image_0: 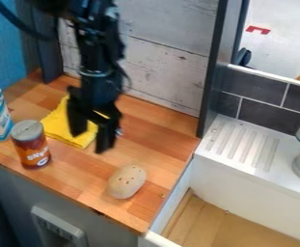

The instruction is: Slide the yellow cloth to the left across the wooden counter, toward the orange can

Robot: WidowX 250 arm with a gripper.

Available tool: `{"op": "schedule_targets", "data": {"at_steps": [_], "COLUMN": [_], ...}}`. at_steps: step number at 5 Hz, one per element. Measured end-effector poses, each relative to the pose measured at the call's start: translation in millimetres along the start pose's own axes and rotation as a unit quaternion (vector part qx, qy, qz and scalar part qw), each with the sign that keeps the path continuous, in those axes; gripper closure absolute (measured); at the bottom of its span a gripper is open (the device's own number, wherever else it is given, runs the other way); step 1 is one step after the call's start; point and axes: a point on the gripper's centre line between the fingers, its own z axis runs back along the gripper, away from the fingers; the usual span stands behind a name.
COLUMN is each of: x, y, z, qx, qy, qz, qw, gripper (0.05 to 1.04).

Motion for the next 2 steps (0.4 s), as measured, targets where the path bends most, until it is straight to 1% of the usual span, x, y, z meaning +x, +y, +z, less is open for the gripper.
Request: {"op": "schedule_targets", "data": {"at_steps": [1, 2], "x": [-0.5, -2.4], "y": [-30.1, -36.3], "z": [20.1, 20.7], "qx": [-0.01, -0.014], "qy": [-0.027, -0.019], "qz": [-0.037, -0.036], "qw": [0.9989, 0.9991], "gripper": [0.083, 0.083]}}
